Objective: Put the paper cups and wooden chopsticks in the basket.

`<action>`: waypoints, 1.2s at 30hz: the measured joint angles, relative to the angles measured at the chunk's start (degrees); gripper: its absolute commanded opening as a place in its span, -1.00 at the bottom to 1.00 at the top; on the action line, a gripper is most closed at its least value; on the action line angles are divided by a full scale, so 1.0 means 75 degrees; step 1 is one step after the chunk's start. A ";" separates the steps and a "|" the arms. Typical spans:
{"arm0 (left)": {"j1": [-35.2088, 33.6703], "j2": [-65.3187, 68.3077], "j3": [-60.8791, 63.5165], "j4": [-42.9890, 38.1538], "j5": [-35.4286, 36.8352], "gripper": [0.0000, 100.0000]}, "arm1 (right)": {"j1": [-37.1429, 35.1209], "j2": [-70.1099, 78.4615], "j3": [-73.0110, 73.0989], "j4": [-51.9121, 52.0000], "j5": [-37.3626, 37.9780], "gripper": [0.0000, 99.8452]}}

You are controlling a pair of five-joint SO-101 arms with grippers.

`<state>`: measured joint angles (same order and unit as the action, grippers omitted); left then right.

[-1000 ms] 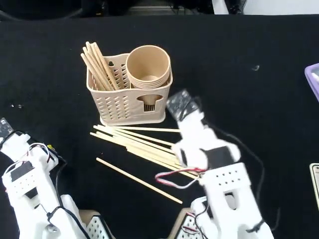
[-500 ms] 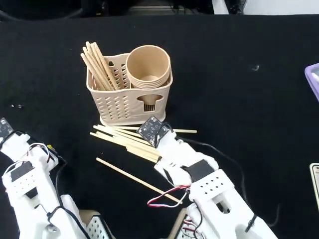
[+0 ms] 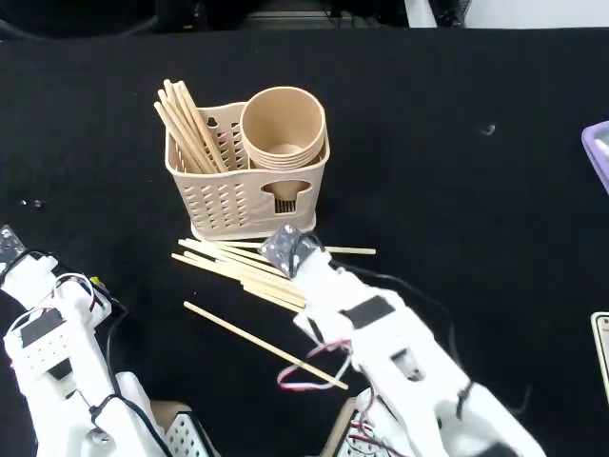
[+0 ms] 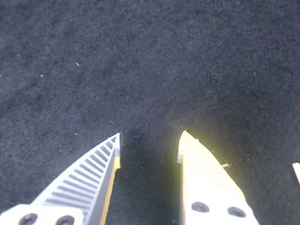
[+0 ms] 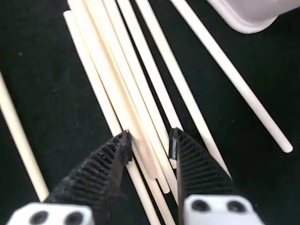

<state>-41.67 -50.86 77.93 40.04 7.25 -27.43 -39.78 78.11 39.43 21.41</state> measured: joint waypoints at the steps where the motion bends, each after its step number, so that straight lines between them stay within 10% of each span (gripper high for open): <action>1: 0.0000 0.0000 0.0000 0.0000 0.0000 -0.59 | 0.0000 0.0223 -0.0129 0.0000 0.0000 -0.73; 8: 0.0000 0.0000 0.0000 0.0000 0.0000 -0.59 | 0.0000 0.0715 -0.0434 0.0000 0.0023 -0.98; 36: 0.0000 0.0000 0.0000 0.0000 0.0000 -0.59 | -0.0973 -0.3235 -0.1946 0.4478 0.1266 -0.98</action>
<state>-41.67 -50.86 77.93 40.04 7.25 -34.73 -64.04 63.52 73.01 30.90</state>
